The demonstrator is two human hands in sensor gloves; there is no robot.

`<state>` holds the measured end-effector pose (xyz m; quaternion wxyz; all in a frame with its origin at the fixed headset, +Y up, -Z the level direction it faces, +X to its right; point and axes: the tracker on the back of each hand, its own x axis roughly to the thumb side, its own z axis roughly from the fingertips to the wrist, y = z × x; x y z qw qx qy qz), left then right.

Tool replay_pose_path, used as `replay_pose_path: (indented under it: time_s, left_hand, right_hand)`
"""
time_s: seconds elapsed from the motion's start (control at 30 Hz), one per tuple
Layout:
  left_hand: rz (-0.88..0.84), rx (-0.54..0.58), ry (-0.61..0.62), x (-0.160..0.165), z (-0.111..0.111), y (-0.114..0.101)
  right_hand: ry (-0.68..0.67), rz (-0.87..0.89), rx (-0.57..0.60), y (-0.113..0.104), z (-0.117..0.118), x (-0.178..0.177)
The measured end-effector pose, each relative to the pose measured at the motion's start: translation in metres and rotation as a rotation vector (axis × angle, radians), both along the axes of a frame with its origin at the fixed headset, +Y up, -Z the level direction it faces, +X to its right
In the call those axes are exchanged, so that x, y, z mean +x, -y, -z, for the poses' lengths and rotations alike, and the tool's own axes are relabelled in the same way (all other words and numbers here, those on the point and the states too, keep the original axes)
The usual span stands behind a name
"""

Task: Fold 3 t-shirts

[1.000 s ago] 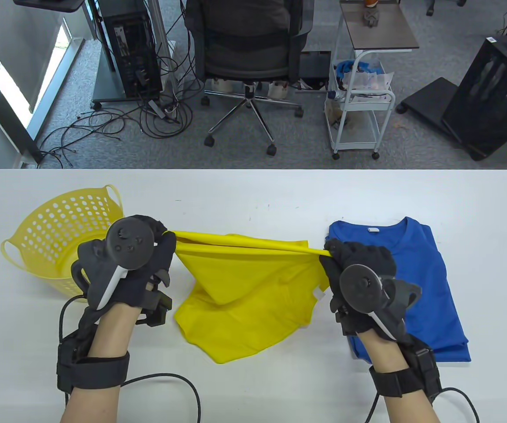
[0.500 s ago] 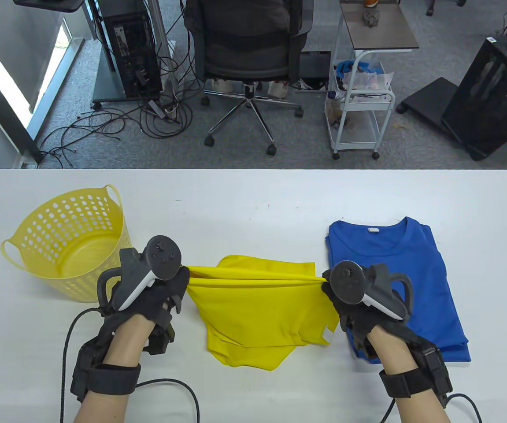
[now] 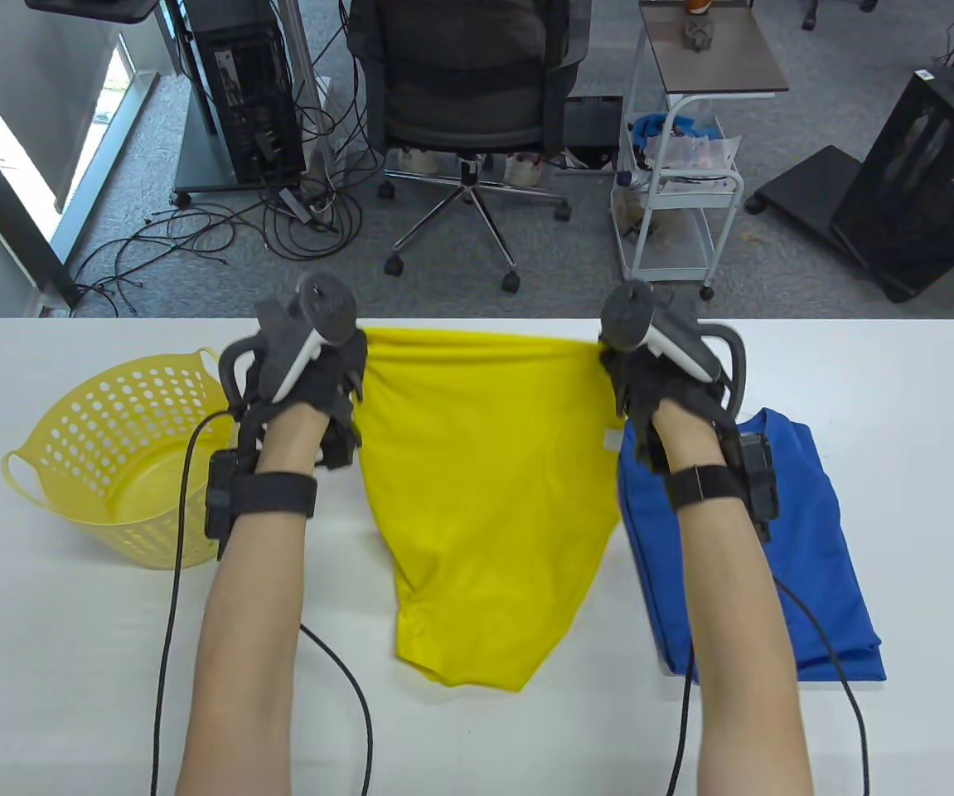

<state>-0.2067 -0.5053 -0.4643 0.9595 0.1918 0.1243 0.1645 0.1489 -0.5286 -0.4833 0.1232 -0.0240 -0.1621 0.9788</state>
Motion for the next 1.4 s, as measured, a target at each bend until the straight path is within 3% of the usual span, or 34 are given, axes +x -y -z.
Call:
replay_pose_path:
  time_s: [0.07,0.13,0.23,0.27,0.33,0.43,0.57,0.7,0.77,1.17,1.3,1.4]
  left_hand:
    - [0.012,0.158,0.006,-0.003,-0.012,-0.048]
    - [0.063,0.264,0.012,-0.006,-0.032,-0.077]
    - [0.066,0.231,0.045,-0.011,-0.050,-0.073]
    - [0.063,0.196,0.050,-0.013,-0.055,-0.063]
    - [0.075,0.052,0.090,-0.014,-0.063,-0.026]
    - [0.134,-0.157,0.129,-0.013,-0.077,0.046]
    - [0.157,-0.377,0.168,-0.012,-0.098,0.131]
    - [0.139,-0.536,0.206,-0.019,-0.120,0.184]
    - [0.128,-0.560,0.216,-0.022,-0.128,0.192]
    - [0.234,-0.716,0.337,-0.022,-0.171,0.208]
    - [0.213,-0.757,0.411,-0.025,-0.185,0.188]
    - [0.194,-0.733,0.435,-0.028,-0.193,0.146]
  right_hand:
    - [0.047,0.052,0.177,-0.043,-0.009,0.001]
    - [0.014,0.033,0.319,-0.074,-0.028,-0.002]
    - [-0.019,-0.110,0.327,-0.076,-0.050,-0.004]
    - [-0.022,-0.160,0.290,-0.070,-0.056,-0.005]
    - [-0.049,-0.235,0.153,-0.037,-0.068,-0.006]
    - [-0.088,-0.272,-0.077,0.036,-0.085,-0.007]
    - [-0.132,-0.345,-0.260,0.125,-0.108,-0.010]
    - [-0.181,-0.319,-0.364,0.172,-0.129,-0.012]
    - [-0.199,-0.320,-0.376,0.177,-0.136,-0.013]
    - [-0.328,-0.353,-0.508,0.183,-0.182,-0.011]
    - [-0.392,-0.344,-0.536,0.158,-0.198,-0.006]
    - [-0.422,-0.296,-0.519,0.118,-0.209,-0.003]
